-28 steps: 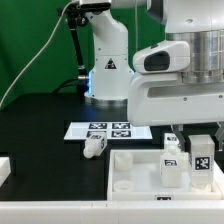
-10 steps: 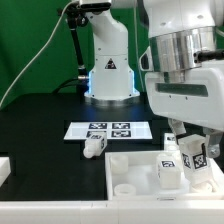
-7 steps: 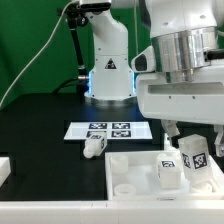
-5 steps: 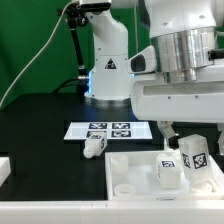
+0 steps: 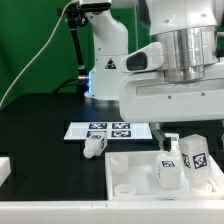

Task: Assemble one leg

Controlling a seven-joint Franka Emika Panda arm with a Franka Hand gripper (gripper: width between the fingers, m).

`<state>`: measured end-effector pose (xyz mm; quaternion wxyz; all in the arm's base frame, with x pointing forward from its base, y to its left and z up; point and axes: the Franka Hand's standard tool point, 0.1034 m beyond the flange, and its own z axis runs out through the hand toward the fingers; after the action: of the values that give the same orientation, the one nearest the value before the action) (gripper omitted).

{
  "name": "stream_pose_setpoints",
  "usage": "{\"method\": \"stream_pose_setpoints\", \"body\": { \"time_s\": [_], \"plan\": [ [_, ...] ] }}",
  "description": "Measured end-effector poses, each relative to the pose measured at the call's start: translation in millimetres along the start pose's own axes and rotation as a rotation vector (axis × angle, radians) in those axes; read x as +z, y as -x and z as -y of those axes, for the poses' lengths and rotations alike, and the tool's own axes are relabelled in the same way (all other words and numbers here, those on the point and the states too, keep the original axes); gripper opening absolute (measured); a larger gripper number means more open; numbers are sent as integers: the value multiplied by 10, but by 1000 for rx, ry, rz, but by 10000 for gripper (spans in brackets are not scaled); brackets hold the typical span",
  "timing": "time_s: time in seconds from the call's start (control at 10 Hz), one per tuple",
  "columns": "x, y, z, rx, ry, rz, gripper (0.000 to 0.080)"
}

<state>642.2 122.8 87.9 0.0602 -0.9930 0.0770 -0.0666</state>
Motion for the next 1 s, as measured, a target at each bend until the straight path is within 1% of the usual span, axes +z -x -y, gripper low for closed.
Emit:
{"method": "stream_pose_setpoints", "body": {
  "time_s": [0.1,0.3,0.4,0.5,0.6,0.7,0.8,1.0],
  "plan": [
    [-2,-6,-13,-60,5,-1,648],
    [-5,-15,-1,-184,30,-10,648],
    [-4,-14,-2,-219,35,-11,648],
    [-4,-15,-4,-242,36,-10,553],
    [-4,-16,-7,-239,36,-10,553],
    [-3,-16,-10,-238,36,-10,350],
    [-5,-19,-9,-238,36,-11,307],
    [-6,-19,-8,-227,35,-11,307]
  ]
}}
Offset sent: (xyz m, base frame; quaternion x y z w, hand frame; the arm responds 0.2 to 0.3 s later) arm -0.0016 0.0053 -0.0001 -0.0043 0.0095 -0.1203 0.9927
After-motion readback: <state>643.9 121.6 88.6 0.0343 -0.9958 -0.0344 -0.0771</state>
